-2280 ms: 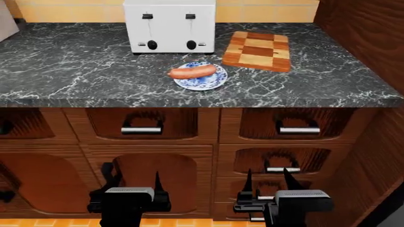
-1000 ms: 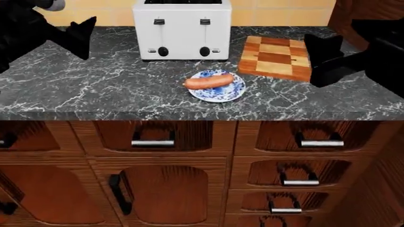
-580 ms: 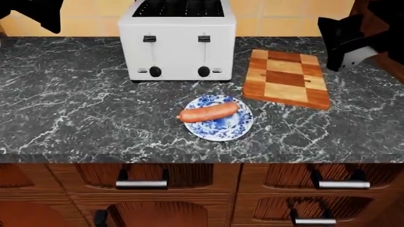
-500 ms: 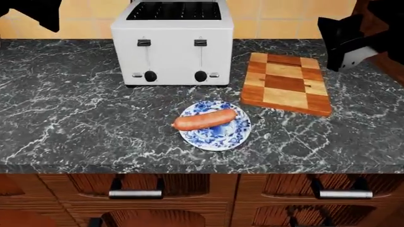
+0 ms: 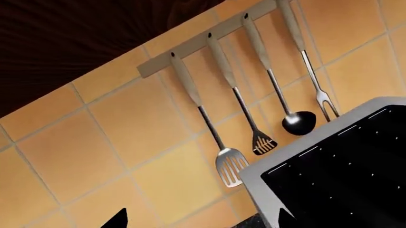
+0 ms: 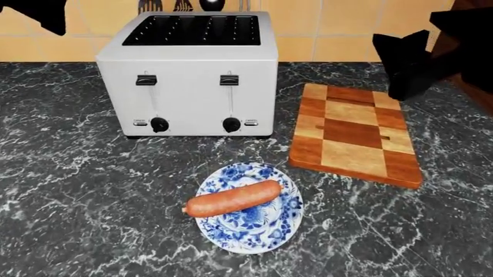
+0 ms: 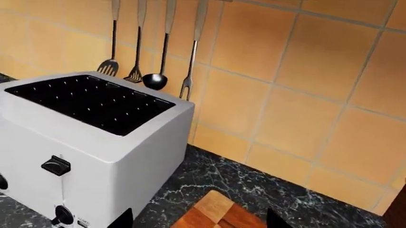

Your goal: Pick the sausage from the plate and place it on the cutting board. Then pick the condiment bottle from the cabinet and place it next to the cutting board.

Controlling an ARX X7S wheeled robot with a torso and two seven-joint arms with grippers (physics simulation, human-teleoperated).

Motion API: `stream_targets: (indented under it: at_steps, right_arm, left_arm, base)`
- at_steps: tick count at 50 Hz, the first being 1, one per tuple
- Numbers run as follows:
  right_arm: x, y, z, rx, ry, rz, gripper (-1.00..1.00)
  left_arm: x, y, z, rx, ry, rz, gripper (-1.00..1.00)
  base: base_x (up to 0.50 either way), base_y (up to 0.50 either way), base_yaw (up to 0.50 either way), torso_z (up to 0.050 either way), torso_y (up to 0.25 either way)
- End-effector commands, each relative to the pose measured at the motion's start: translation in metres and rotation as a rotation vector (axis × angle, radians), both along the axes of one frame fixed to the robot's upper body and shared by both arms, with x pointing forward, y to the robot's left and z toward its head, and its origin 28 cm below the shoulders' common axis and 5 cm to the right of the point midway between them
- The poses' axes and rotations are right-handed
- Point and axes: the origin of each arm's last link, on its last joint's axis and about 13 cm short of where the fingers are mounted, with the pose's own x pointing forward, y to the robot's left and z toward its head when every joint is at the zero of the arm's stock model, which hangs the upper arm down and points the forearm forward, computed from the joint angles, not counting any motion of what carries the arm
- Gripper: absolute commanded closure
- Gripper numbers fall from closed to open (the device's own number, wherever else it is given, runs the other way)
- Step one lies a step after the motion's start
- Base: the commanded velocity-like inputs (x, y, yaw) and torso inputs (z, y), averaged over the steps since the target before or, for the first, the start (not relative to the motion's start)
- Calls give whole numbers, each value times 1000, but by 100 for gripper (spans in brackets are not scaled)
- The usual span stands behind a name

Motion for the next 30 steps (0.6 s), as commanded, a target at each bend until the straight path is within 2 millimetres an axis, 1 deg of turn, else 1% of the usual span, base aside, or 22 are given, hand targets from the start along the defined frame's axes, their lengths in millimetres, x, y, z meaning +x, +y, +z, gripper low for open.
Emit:
stream_targets:
  at_steps: [1,3,6,11,14,18,23,30]
  right_arm:
    - [-11,7,1,-118,42,156,-100]
    - [-20,9,1,-181,108,244,-100]
    - [-32,12,1,-224,206,385,-100]
    - [-25,20,1,-292,356,566,-100]
    - [-13,25,2,-344,439,659,-100]
    - [14,35,0,-426,518,773,-100]
    - [46,49,-5,-494,579,896,-100]
    - [77,63,-15,-551,632,1000,-100]
  left_arm:
    - [-7,8,0,-24,-14,30,-100]
    - [-8,10,0,-32,-16,42,-100]
    - [-8,12,-1,-43,-20,58,-100]
    - [-5,10,-6,-56,-18,74,-100]
    - [-3,8,-12,-53,-5,86,-100]
    - [0,9,-15,-48,8,105,-100]
    - [3,11,-17,-45,16,128,-100]
    - [3,16,-21,-50,23,157,-100]
  base:
    - [0,0,0,0,0]
    - [0,0,0,0,0]
    - [0,0,0,0,0]
    - [0,0,0,0,0]
    - [0,0,0,0,0]
    - [0,0,0,0,0]
    - [0,0,0,0,0]
    - [0,0,0,0,0]
